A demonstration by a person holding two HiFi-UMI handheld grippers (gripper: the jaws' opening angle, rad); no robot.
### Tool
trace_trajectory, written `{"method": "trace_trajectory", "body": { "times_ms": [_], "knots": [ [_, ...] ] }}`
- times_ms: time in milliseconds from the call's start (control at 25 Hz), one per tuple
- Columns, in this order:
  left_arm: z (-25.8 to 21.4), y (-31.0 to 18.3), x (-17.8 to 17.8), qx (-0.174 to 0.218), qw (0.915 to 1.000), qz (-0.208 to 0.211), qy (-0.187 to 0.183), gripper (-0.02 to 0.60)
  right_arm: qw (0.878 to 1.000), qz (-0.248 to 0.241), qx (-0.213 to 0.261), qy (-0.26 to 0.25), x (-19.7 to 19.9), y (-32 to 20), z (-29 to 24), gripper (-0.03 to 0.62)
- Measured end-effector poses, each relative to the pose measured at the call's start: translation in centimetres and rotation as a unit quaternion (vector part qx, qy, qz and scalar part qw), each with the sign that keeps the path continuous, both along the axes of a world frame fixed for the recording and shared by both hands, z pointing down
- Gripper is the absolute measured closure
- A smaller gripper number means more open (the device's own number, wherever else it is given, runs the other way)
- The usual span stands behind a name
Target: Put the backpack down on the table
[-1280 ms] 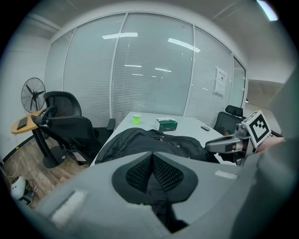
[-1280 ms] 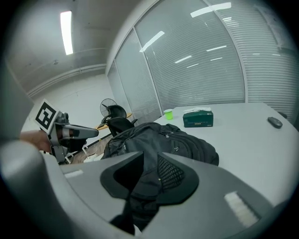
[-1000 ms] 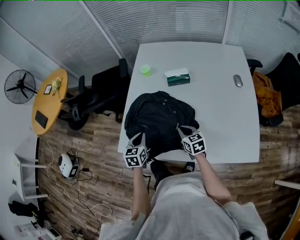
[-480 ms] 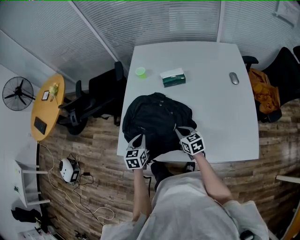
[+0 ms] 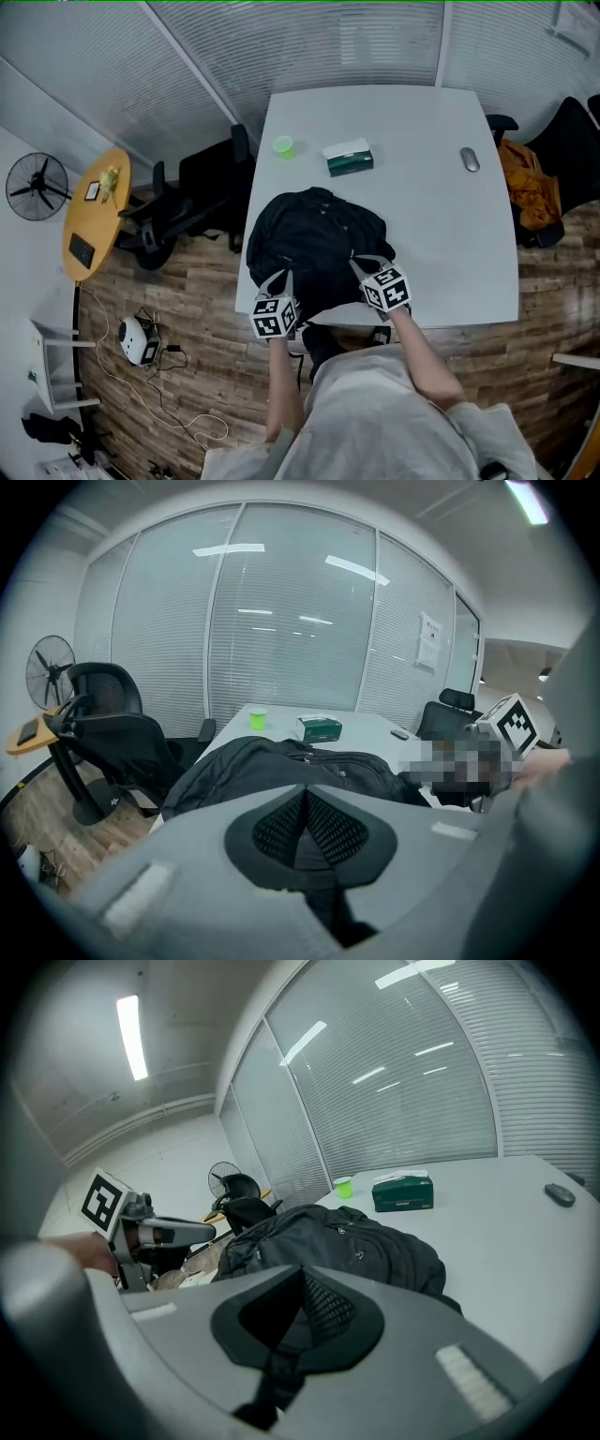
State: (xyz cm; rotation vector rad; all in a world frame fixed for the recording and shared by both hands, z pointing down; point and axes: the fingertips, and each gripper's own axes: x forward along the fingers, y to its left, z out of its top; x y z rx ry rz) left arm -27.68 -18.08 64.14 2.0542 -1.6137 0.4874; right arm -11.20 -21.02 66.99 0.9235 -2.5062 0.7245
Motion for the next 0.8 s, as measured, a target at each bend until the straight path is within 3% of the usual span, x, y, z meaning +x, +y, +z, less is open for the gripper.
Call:
{"method": "trace_trajectory", "body": {
  "times_ms": [800],
  "knots": [
    [1.2,1.3,0.2,-0.016,0.9998,0.003,0.010,0.577,1.000,-0.015,0.015,0.018,-0.3,0.8,-0.1,0.595]
  ]
}}
